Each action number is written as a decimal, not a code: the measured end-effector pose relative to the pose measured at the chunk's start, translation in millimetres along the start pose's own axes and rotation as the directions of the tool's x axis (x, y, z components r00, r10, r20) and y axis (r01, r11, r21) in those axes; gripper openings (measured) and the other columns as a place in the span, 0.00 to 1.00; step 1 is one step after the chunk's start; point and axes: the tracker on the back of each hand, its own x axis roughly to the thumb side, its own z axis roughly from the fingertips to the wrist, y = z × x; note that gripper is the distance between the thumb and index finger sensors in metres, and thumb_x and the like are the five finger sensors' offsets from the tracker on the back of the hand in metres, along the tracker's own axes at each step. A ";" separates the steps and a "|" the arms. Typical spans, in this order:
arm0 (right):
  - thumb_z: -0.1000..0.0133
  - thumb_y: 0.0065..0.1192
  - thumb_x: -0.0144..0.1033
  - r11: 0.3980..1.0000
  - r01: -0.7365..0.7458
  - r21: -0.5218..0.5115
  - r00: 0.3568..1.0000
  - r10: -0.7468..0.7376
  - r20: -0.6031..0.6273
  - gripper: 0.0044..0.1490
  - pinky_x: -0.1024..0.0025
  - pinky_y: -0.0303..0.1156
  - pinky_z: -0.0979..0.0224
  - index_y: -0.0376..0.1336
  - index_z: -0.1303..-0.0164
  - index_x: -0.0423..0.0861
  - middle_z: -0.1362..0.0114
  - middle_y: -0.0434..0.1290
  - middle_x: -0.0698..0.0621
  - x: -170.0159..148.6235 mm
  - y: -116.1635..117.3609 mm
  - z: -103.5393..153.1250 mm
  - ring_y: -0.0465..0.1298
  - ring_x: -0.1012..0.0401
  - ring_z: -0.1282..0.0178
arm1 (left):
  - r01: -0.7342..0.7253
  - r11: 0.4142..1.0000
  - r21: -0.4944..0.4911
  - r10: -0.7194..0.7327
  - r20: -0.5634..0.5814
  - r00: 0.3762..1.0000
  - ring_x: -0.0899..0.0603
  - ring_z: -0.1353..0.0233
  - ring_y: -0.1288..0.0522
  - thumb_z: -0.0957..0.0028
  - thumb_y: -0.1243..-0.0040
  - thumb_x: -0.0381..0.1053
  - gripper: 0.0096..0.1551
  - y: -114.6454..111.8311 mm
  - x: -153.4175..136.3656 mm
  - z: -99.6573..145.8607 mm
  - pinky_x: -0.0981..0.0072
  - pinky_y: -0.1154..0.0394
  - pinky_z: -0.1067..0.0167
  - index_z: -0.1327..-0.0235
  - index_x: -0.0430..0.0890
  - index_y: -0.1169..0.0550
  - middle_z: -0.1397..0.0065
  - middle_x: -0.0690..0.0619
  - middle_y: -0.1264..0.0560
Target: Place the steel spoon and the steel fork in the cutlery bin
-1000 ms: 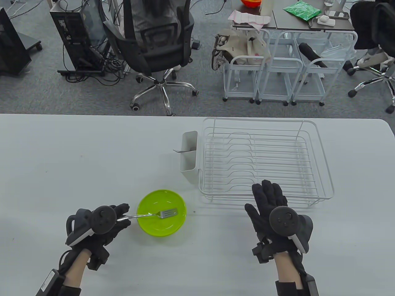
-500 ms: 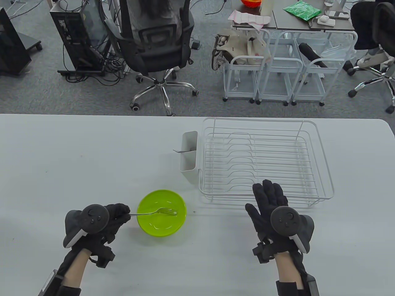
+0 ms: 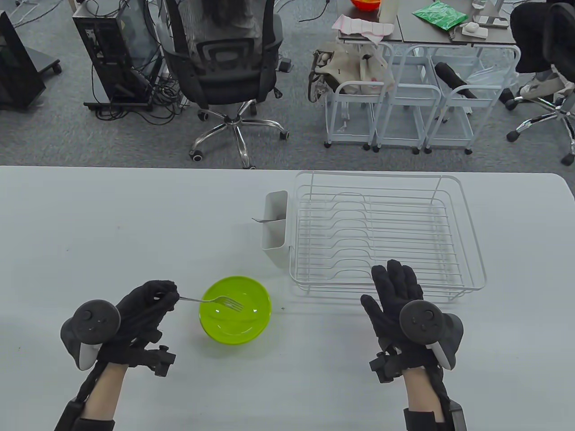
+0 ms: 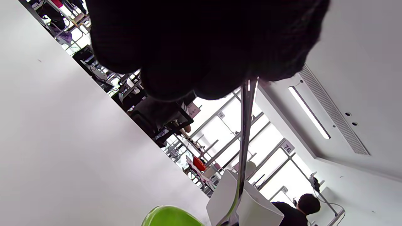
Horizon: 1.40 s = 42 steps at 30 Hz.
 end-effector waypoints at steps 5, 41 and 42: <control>0.44 0.53 0.53 1.000 0.013 0.000 1.000 -0.013 -0.009 0.45 0.38 0.40 0.22 0.53 0.16 0.47 0.13 0.46 0.40 -3.0 -0.9 -0.3 0.41 0.39 0.14 | -0.023 0.998 0.056 0.023 -0.011 1.000 0.51 0.49 0.13 0.48 0.35 0.58 0.19 14.0 13.0 -13.1 0.57 0.15 0.45 0.48 0.54 0.15 0.53 0.65 0.12; 0.44 0.53 0.53 0.996 0.081 -0.040 0.996 -0.082 -0.020 0.45 0.38 0.40 0.22 0.53 0.16 0.46 0.13 0.46 0.40 -7.5 -11.6 0.0 0.40 0.39 0.14 | 0.398 0.892 -0.217 -0.397 0.050 0.917 0.48 0.42 0.19 0.43 0.57 0.58 0.24 -112.0 141.3 -188.9 0.55 0.21 0.40 0.39 0.57 0.22 0.45 0.62 0.18; 0.44 0.53 0.53 0.996 0.081 -0.041 0.996 -0.082 -0.020 0.45 0.38 0.40 0.22 0.53 0.16 0.46 0.13 0.46 0.40 -7.7 -11.6 0.0 0.41 0.39 0.14 | 0.397 0.890 -0.226 -0.398 0.042 0.916 0.47 0.41 0.20 0.43 0.57 0.58 0.24 -115.7 140.9 -190.5 0.54 0.22 0.39 0.39 0.57 0.22 0.44 0.60 0.18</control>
